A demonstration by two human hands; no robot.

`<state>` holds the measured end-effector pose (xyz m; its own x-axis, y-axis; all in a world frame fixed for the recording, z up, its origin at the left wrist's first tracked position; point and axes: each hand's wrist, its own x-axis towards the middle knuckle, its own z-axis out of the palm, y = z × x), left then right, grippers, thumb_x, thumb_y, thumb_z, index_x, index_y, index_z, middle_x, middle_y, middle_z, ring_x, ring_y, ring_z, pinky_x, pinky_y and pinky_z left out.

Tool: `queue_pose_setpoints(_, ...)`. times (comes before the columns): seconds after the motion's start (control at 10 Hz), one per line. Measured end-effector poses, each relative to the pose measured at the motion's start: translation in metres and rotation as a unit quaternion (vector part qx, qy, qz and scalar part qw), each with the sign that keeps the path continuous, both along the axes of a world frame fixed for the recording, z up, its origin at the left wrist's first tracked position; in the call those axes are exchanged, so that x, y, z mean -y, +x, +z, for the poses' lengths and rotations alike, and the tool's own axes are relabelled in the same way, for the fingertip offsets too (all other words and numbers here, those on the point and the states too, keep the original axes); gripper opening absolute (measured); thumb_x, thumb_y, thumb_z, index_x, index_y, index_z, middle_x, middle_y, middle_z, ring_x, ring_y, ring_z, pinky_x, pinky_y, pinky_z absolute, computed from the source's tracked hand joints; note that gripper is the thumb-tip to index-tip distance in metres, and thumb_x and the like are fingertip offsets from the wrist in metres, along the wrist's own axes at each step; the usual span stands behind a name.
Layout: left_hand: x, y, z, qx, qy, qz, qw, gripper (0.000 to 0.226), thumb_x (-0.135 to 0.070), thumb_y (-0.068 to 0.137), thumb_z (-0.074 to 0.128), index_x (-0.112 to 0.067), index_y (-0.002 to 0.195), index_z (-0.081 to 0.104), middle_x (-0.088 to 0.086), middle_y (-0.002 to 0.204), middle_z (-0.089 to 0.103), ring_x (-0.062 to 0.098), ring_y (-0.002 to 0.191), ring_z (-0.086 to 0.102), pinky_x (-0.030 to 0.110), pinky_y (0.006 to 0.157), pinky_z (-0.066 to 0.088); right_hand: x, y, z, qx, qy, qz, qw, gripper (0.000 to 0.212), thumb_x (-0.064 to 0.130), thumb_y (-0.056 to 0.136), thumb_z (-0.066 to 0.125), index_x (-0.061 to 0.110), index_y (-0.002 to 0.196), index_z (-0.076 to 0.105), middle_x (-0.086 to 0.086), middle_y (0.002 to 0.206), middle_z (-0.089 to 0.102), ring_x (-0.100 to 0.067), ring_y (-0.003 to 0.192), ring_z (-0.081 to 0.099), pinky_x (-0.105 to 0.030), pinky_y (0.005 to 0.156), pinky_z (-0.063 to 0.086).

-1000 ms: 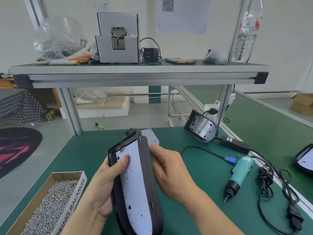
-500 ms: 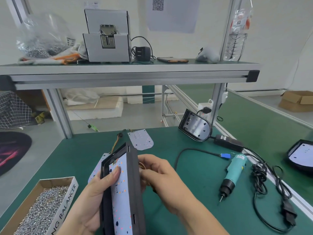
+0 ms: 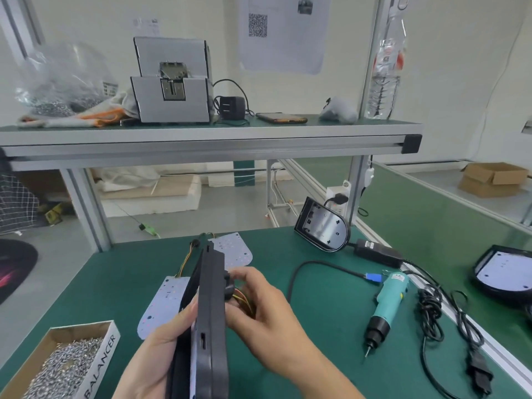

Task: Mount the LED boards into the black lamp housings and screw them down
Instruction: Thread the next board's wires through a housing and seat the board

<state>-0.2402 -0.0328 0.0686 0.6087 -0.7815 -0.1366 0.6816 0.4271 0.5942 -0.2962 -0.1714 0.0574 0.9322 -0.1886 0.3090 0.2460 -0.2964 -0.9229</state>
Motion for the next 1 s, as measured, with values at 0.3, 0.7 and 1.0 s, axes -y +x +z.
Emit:
queue_pose_setpoints(0.3, -0.001, 0.004, 0.011, -0.035, 0.066, 0.047, 0.996, 0.03, -0.019, 0.081, 0.062, 0.004, 0.067, 0.077, 0.015, 0.056, 0.064, 0.024, 0.039, 0.062, 0.032, 0.034, 0.05, -0.003, -0.001, 0.0, 0.045, 0.215, 0.012, 0.975, 0.018, 0.011, 0.094, 0.065, 0.006, 0.11, 0.072, -0.004, 0.079, 0.072, -0.012, 0.065, 0.062, -0.021, 0.06, 0.049)
queue_pose_setpoints(0.7, -0.01, 0.009, 0.01, 0.081, -0.092, -0.02, 0.992, 0.059, -0.033, 0.107, 0.014, 0.002, 0.149, 0.037, 0.012, 0.147, 0.049, 0.012, 0.136, 0.047, 0.021, 0.116, 0.027, -0.012, 0.002, -0.004, 0.141, 0.079, -0.045, 0.986, 0.022, 0.015, 0.095, 0.061, 0.025, 0.11, 0.073, -0.012, 0.09, 0.072, -0.014, 0.069, 0.062, -0.037, 0.065, 0.056)
queue_pose_setpoints(1.0, -0.009, 0.02, -0.012, -0.037, -0.014, -0.044, 0.998, 0.038, -0.016, 0.055, 0.096, -0.004, 0.088, 0.081, 0.013, 0.083, 0.076, 0.022, 0.068, 0.075, 0.033, 0.056, 0.06, -0.012, 0.008, -0.012, 0.148, 0.031, -0.071, 0.986, 0.02, 0.02, 0.092, 0.068, 0.028, 0.11, 0.073, -0.006, 0.092, 0.072, -0.017, 0.07, 0.056, -0.04, 0.063, 0.053)
